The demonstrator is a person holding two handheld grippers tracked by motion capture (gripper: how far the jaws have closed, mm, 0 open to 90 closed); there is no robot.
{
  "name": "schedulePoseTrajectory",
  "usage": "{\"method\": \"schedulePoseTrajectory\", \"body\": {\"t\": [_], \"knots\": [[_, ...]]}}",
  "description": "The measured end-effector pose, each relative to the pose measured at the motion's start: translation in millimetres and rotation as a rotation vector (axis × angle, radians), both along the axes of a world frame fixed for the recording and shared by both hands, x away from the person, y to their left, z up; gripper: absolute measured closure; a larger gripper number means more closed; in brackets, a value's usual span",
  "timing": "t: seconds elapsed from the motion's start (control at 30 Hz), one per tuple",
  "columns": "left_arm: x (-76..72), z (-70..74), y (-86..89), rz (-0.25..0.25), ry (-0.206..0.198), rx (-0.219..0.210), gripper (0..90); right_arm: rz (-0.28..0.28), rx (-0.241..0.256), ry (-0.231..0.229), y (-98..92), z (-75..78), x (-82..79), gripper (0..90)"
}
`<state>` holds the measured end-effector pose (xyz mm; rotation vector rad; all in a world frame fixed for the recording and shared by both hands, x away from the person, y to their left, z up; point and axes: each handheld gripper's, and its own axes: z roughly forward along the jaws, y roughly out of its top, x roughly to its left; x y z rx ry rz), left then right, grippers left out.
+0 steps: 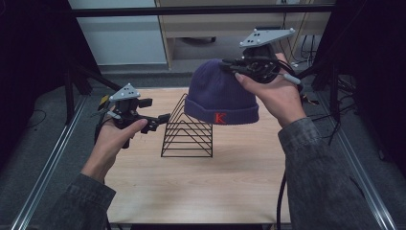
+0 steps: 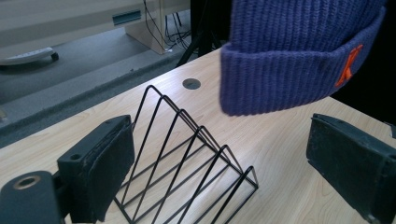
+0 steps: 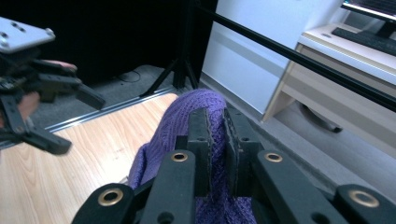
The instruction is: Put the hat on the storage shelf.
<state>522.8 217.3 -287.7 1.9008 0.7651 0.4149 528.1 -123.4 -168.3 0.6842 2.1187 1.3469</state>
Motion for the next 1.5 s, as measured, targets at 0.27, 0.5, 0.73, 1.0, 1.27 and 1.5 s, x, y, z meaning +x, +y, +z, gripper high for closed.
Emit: {"method": "schedulePoseTrajectory", "body": {"t": [0.27,0.5,0.73,1.0,1.27,1.5], "knots": [[13.3,1.8,-7.7,-0.030,0.000,0.007,7.0,0.034,0.012,-0.004,21.8,5.8,12.0,82.1],[20.9,-1.3,-13.0,-0.051,0.017,0.023,6.3,0.065,0.030,0.002,37.5,9.0,16.2,82.0],[30.0,-10.5,-16.8,-0.081,0.050,0.021,5.4,0.091,0.021,0.004,49.6,8.3,12.5,82.0],[37.8,-18.3,-27.8,-0.139,0.098,0.027,25.2,0.114,-0.006,0.001,58.2,4.7,12.2,81.9],[32.7,-13.6,-25.9,-0.096,0.052,0.064,65.2,0.093,-0.008,0.013,54.1,-0.1,15.9,81.7],[21.7,-7.3,-21.9,-0.053,0.024,0.098,67.0,0.059,-0.006,0.022,52.1,-6.2,21.1,81.2]]}}
